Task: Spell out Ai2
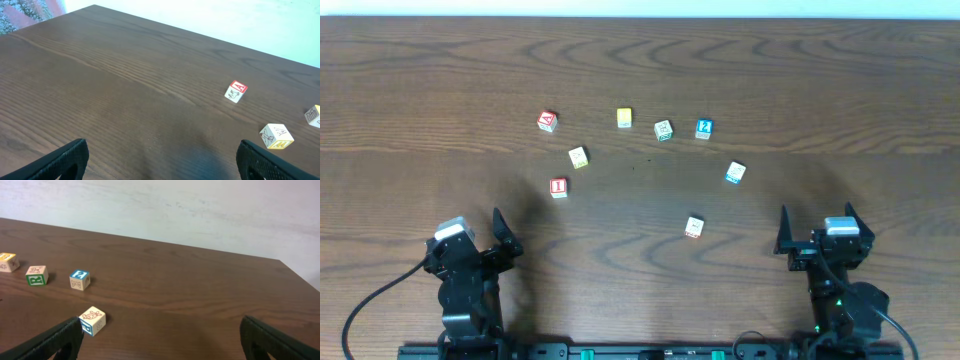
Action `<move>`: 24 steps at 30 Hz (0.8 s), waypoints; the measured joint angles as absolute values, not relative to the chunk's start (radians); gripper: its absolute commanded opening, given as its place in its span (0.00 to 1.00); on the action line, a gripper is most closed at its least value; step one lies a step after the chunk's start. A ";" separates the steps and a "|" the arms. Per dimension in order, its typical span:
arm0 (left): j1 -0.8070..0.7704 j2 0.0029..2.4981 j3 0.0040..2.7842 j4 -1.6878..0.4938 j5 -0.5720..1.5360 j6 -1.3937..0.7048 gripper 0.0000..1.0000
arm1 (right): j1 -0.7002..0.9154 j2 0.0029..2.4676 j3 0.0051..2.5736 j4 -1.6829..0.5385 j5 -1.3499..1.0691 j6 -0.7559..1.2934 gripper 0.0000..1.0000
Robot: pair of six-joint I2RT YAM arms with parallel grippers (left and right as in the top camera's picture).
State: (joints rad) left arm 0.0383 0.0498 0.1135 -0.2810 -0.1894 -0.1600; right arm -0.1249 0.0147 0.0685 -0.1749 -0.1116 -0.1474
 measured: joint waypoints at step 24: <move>0.038 0.050 0.105 -0.236 -0.242 -0.130 0.95 | -0.125 0.015 0.068 -0.157 -0.118 -0.146 0.99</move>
State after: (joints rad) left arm 0.0383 0.0498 0.1055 -0.2363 -0.2417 -0.1299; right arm -0.1249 0.0147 0.0681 -0.1574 -0.1177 -0.1463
